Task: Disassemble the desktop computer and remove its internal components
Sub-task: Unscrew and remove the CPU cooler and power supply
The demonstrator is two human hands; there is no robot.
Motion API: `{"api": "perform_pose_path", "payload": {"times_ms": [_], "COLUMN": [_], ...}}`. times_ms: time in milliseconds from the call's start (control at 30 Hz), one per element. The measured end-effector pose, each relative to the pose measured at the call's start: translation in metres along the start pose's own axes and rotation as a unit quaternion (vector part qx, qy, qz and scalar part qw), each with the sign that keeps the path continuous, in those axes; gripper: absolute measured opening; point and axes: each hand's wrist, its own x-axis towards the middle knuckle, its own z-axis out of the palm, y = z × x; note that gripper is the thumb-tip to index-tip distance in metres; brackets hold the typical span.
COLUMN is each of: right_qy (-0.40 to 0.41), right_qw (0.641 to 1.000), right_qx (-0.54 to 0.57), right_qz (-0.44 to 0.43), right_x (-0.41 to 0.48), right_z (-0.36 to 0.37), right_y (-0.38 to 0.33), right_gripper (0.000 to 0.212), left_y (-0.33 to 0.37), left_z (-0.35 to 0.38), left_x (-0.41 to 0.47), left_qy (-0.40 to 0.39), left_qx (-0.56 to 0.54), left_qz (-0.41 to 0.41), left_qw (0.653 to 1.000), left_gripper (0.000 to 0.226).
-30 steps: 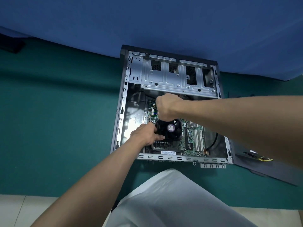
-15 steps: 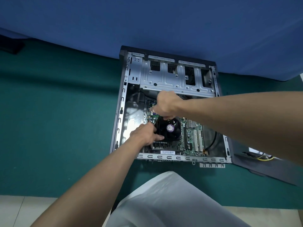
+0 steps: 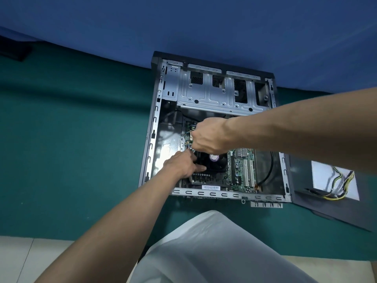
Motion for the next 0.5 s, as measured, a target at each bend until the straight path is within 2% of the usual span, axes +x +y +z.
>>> {"api": "perform_pose_path", "payload": {"times_ms": [100, 200, 333, 367, 433, 500], "right_qy": [0.021, 0.054, 0.047, 0.052, 0.100, 0.169], "right_qw": [0.999, 0.989, 0.931, 0.916, 0.880, 0.830], "right_qx": [0.022, 0.117, 0.311, 0.343, 0.403, 0.459], "right_qz": [-0.011, 0.067, 0.187, 0.201, 0.229, 0.267], "right_x": [-0.004, -0.003, -0.010, -0.013, -0.022, -0.030], "right_z": [0.007, 0.015, 0.028, 0.033, 0.043, 0.055], "right_y": [0.004, 0.004, 0.001, 0.002, 0.003, 0.003], "right_gripper": [0.043, 0.029, 0.005, 0.007, 0.014, 0.011], "left_y": [0.001, 0.000, -0.001, -0.001, -0.002, -0.002], "left_z": [-0.001, -0.001, -0.001, -0.001, -0.001, -0.001], "left_x": [0.001, -0.001, -0.003, -0.004, -0.007, -0.010], "left_qy": [-0.015, -0.015, -0.005, -0.010, -0.023, -0.022], "left_qx": [-0.013, -0.012, -0.014, -0.017, -0.014, -0.007], "left_qz": [0.008, 0.011, 0.015, 0.017, 0.021, 0.021], "left_qw": [1.000, 1.000, 1.000, 1.000, 0.999, 1.000], "left_gripper": [0.053, 0.054, 0.057, 0.063, 0.077, 0.076]}}
